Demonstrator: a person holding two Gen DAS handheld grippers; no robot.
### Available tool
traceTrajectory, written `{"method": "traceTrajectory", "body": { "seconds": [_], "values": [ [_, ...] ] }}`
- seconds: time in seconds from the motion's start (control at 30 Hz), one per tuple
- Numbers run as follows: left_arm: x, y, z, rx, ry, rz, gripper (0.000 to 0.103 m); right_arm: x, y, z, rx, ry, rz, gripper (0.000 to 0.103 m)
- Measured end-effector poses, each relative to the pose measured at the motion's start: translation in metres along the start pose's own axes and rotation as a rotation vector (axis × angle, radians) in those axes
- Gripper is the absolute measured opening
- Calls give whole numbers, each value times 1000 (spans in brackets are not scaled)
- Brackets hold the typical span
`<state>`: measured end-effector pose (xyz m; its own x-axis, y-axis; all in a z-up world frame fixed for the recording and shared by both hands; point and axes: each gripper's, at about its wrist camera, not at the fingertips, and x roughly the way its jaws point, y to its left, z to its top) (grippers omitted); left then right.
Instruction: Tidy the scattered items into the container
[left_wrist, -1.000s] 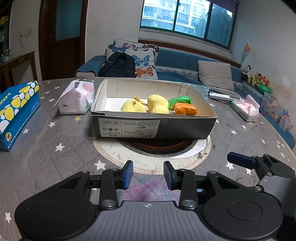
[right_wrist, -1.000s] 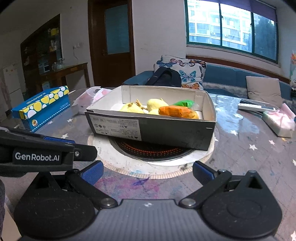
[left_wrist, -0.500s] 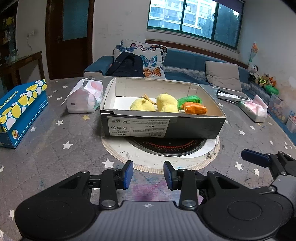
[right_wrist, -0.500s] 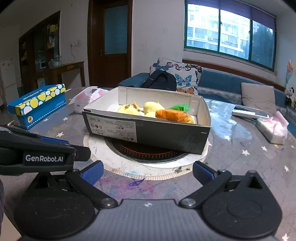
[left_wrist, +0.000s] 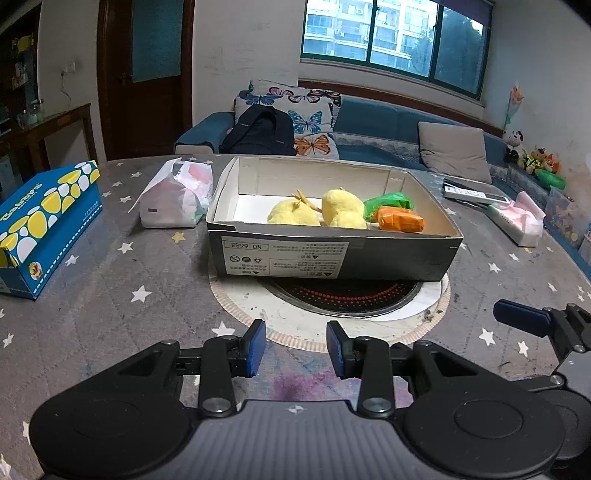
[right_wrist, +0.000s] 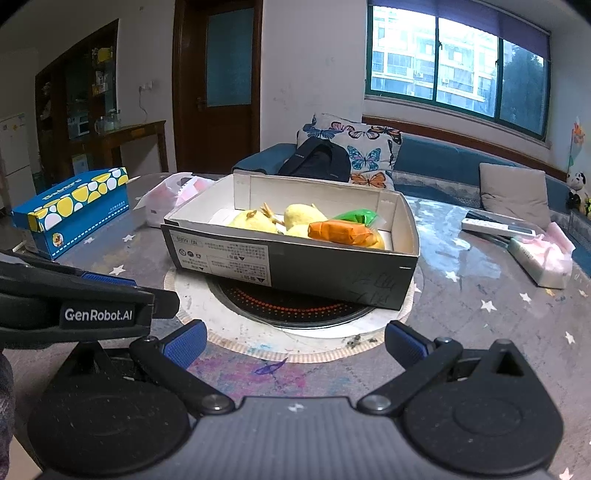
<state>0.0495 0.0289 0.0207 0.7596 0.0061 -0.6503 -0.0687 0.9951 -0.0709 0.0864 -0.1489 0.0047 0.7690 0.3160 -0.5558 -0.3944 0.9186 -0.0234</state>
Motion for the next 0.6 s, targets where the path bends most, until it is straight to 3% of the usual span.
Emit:
{"method": "traceTrajectory", "body": {
  "seconds": [0.6],
  "values": [
    [19, 0, 8, 1, 29, 4, 38, 20, -2, 4, 11, 34, 0, 103]
  ]
}}
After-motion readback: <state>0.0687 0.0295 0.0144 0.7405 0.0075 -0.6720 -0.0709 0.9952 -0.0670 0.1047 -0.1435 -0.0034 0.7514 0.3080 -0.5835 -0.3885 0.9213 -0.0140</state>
